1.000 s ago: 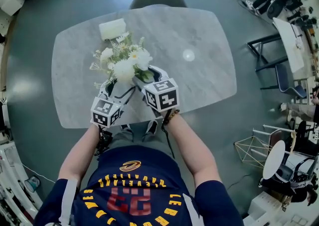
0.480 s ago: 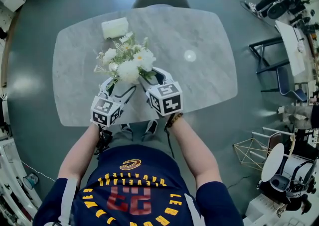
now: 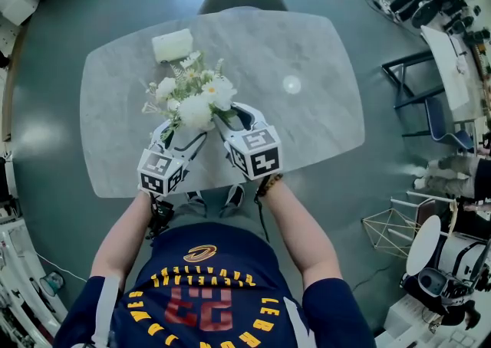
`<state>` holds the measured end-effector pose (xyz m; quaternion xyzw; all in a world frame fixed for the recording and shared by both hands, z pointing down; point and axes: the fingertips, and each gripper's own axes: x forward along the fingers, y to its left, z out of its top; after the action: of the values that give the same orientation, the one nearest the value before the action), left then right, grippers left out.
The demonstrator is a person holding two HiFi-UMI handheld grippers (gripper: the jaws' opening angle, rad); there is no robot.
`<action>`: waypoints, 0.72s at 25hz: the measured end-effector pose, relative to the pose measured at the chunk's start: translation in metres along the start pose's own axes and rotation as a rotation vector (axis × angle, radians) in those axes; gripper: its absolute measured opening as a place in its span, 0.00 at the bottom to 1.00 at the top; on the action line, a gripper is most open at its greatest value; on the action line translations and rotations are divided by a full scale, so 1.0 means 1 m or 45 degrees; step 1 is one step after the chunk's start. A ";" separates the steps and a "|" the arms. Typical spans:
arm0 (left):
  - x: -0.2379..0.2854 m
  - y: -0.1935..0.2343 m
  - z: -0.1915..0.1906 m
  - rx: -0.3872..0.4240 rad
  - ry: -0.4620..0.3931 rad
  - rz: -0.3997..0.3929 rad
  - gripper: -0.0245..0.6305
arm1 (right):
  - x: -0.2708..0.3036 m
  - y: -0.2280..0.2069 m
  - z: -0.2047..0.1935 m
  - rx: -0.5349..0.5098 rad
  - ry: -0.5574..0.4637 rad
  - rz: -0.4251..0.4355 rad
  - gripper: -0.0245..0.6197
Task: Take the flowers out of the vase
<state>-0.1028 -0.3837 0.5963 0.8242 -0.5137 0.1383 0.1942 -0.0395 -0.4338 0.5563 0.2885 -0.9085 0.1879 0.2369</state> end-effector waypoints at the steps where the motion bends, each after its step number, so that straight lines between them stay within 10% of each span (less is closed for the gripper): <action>1: 0.000 0.001 -0.001 0.000 -0.001 0.000 0.55 | -0.001 0.001 0.004 -0.040 -0.009 0.004 0.30; 18: -0.008 -0.009 0.000 -0.009 0.007 0.011 0.55 | 0.010 0.012 0.019 -0.316 0.005 0.175 0.34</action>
<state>-0.0979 -0.3741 0.5910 0.8210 -0.5170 0.1395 0.1979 -0.0605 -0.4378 0.5442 0.1939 -0.9419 0.0906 0.2590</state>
